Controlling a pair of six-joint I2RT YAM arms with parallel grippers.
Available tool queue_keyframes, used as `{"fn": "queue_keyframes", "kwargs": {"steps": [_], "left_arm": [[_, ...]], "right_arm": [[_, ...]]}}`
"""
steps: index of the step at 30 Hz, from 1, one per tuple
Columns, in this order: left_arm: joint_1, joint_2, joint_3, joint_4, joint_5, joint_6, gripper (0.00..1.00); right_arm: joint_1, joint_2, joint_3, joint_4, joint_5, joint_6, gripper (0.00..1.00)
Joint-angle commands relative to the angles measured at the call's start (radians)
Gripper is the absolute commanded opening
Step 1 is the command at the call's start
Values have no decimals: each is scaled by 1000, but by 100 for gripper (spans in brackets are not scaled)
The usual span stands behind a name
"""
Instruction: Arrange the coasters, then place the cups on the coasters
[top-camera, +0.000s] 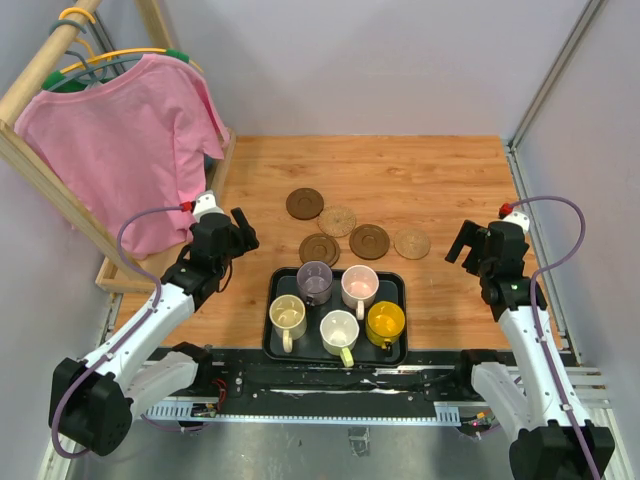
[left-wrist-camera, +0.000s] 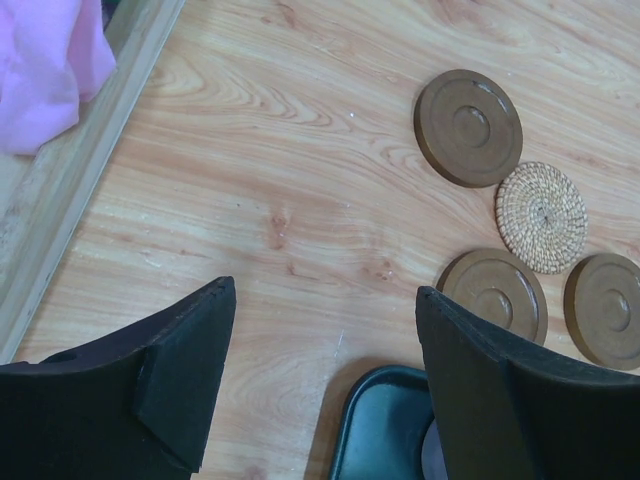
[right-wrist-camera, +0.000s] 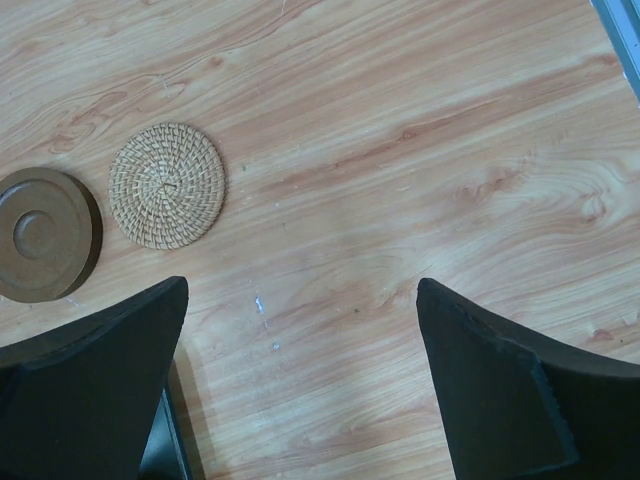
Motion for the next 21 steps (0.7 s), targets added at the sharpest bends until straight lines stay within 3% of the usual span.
{"fn": "queue_keyframes", "kwargs": {"steps": [1,21], "left_arm": [[5,-13,-9,5,-36,-8,77],[7,-6,-17,17,-42,-6,77]], "right_arm": [[-9,-4,-4,-17,28,9,98],[-9,-18,-6,-22,6,14,98]]}}
